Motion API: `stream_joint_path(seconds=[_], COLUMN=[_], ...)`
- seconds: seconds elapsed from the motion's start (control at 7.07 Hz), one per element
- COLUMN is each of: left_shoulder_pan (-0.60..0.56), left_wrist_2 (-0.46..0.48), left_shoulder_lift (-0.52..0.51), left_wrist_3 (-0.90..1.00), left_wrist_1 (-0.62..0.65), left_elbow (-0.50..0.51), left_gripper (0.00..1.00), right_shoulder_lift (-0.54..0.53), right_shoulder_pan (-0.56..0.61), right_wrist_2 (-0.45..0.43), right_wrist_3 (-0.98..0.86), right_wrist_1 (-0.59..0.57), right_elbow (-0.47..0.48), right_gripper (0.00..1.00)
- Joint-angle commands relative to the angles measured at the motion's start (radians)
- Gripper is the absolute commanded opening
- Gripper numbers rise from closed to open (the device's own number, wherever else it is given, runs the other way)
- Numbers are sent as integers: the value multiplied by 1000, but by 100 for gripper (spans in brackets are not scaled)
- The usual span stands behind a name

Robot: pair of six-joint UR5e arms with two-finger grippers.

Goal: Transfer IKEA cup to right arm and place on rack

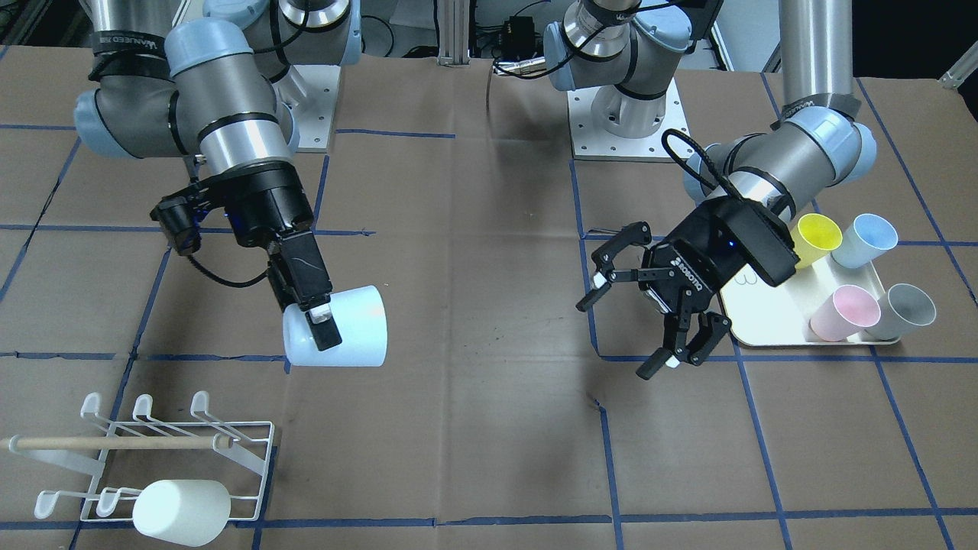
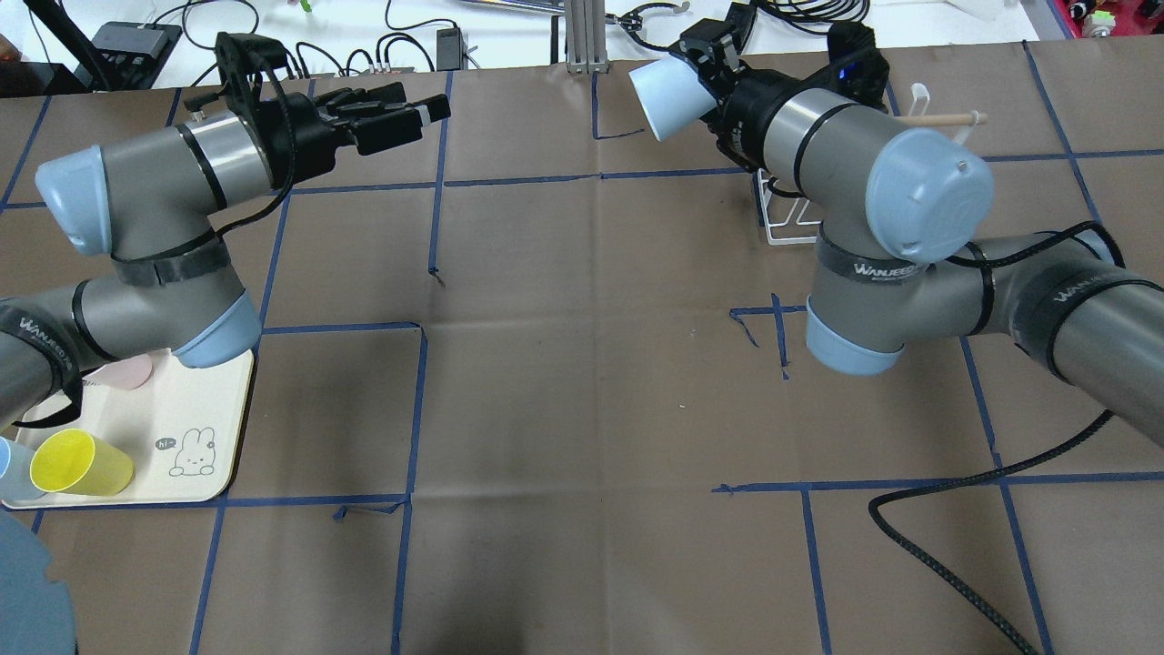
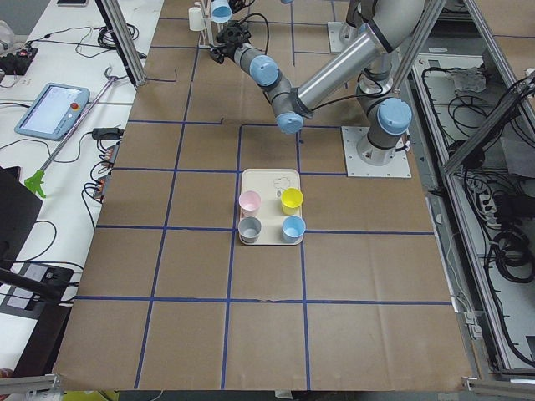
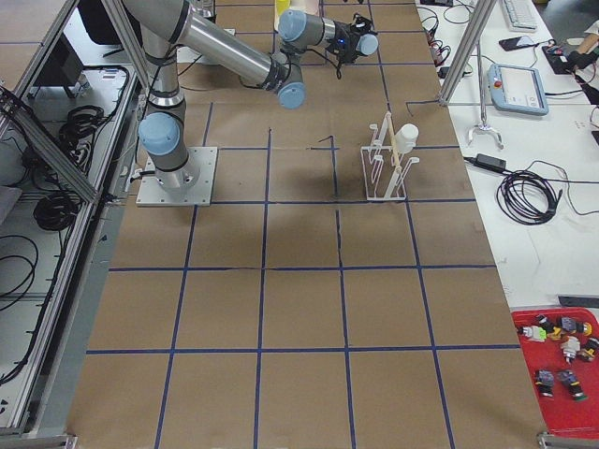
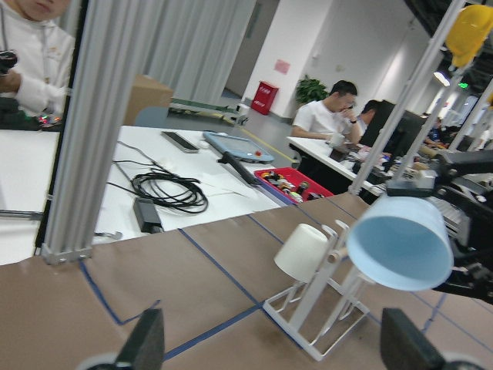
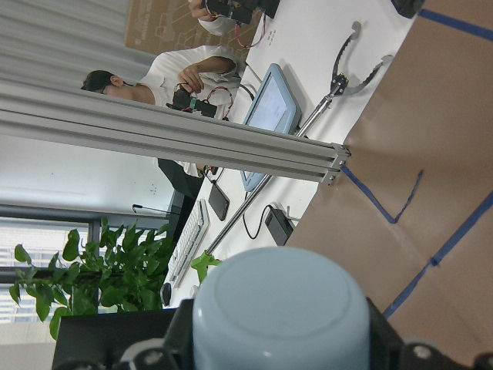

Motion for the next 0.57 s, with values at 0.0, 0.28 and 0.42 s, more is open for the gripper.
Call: stream_joint_path(seconds=[0.0,0.28,0.42], left_shoulder_pan=[-31,-138,-184], left_wrist_2=[274,655,788], left_shoulder_lift=[12,40,72], left_wrist_3=[-20,-23,-44], left_wrist_1=[-233,-555,-812], left_elbow=[103,200,262], left_gripper=[98,98,98], right_shoulder_lift=[-2,-2,2], right_shoulder_pan=[-118,-204,-221], right_wrist_2=[53,44,39], right_wrist_3=[-504,-837,-913], right_wrist_1=[3,6,27], right_elbow=[-5,-4,-3], right_gripper=[23,22,18])
